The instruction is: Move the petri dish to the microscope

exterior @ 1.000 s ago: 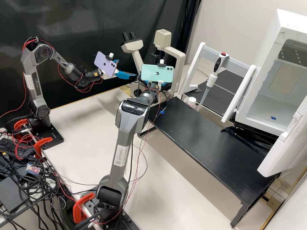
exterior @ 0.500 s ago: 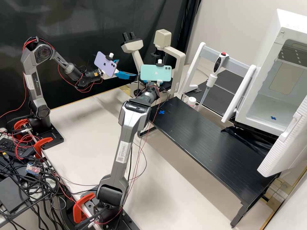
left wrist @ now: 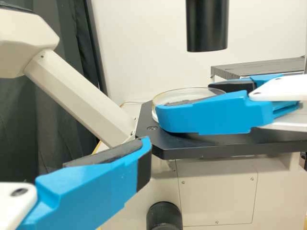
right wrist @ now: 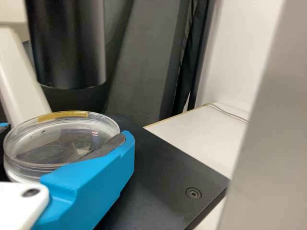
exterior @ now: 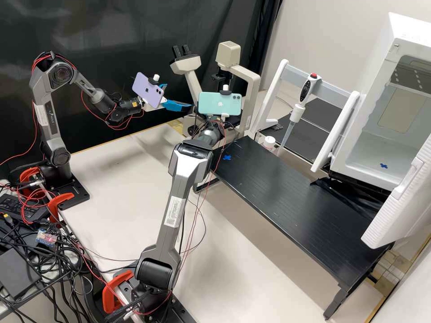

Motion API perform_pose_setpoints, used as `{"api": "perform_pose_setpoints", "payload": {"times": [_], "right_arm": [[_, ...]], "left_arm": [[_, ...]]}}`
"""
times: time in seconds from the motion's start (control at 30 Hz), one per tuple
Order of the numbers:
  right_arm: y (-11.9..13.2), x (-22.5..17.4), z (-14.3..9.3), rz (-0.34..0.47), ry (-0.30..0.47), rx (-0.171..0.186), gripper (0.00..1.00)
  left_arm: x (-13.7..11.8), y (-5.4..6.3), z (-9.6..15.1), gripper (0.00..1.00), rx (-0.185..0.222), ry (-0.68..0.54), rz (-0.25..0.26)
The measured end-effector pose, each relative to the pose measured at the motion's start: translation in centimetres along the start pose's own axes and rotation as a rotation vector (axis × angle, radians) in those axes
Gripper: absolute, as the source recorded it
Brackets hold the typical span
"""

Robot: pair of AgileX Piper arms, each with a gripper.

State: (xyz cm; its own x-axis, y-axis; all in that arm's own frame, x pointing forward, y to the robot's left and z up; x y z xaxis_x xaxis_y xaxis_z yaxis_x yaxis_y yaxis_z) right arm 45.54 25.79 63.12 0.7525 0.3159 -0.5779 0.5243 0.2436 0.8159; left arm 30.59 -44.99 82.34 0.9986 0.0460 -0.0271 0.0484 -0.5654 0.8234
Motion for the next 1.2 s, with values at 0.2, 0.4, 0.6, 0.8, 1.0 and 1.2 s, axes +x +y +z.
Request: {"api": "perform_pose_setpoints", "payload": {"times": [0.2, 0.4, 0.6, 0.8, 1.0, 1.2], "right_arm": [[0.07, 0.09, 0.03, 0.001, -0.007, -0.005, 0.0], [0.13, 0.09, 0.03, 0.001, -0.012, -0.007, 0.0], [0.1, 0.09, 0.16, -0.001, -0.026, -0.007, 0.0], [0.09, 0.09, 0.18, -0.003, -0.028, -0.014, 1.0], [0.03, 0.09, 0.21, -0.01, -0.032, -0.045, 1.0], [0.04, 0.05, 0.2, -0.01, -0.032, -0.045, 1.0]], "left_arm": [[0.0, 0.0, 0.0, 1.0, 0.0, 0.0, 0.0], [0.0, 0.0, 0.0, 1.0, 0.0, 0.0, 0.0], [0.0, 0.0, 0.0, 1.0, 0.0, 0.0, 0.0], [0.0, 0.0, 0.0, 1.0, 0.0, 0.0, 0.0], [0.0, 0.0, 0.0, 1.0, 0.0, 0.0, 0.0], [0.0, 0.0, 0.0, 1.0, 0.0, 0.0, 0.0]]}}
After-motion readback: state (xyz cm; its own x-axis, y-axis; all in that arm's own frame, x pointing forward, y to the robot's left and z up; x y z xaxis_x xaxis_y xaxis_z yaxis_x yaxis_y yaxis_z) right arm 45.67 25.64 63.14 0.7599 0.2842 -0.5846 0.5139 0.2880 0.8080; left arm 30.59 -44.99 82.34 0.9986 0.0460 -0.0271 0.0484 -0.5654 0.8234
